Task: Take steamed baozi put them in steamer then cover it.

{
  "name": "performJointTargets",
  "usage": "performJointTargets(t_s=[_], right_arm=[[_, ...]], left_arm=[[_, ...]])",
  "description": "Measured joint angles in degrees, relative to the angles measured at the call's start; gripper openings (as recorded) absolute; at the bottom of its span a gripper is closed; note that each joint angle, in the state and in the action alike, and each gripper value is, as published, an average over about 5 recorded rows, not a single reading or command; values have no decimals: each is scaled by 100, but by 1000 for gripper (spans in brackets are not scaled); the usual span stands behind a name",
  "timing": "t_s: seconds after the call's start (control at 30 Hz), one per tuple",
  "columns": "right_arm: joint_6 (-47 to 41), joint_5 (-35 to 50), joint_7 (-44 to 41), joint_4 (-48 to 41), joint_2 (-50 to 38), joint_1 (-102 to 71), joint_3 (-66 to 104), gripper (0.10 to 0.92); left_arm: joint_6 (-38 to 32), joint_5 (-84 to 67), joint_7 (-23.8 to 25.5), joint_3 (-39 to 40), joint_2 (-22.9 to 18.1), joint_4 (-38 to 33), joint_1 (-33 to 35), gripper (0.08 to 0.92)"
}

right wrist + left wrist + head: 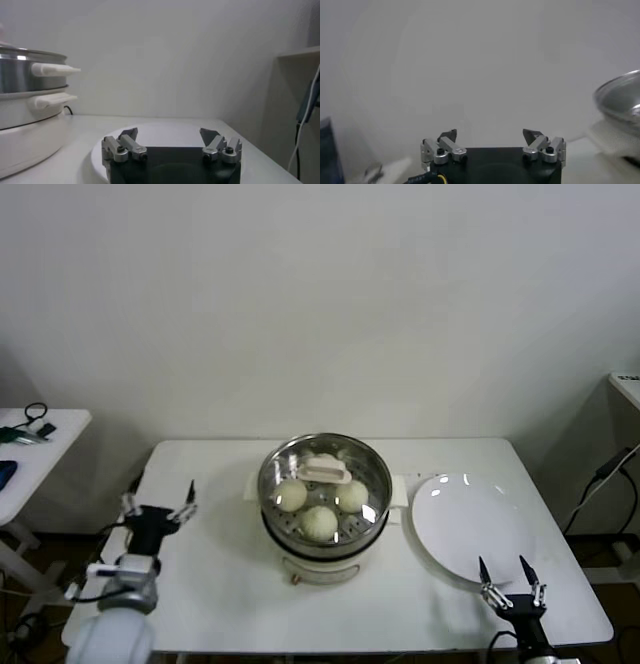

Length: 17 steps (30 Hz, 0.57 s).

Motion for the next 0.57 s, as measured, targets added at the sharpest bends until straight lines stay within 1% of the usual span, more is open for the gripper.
performJointTargets(t_s=[0.1,0.23,0.43,0.57], right_arm=[[-28,-23,3,0,21,13,-9,823],[-64,-43,6,5,42,26,-10,823],[-97,-55,5,10,56,39,-10,823],[-104,-53,3,10,68,46,-10,823]], left_arm=[[-350,-609,-16,-298,55,264,182,823],[-806,-1151,21,-501,76,636,353,823],[-1431,-1565,160,-531,55,1133,549,823],[-1688,-1658,241,-478,27,1282,637,823]])
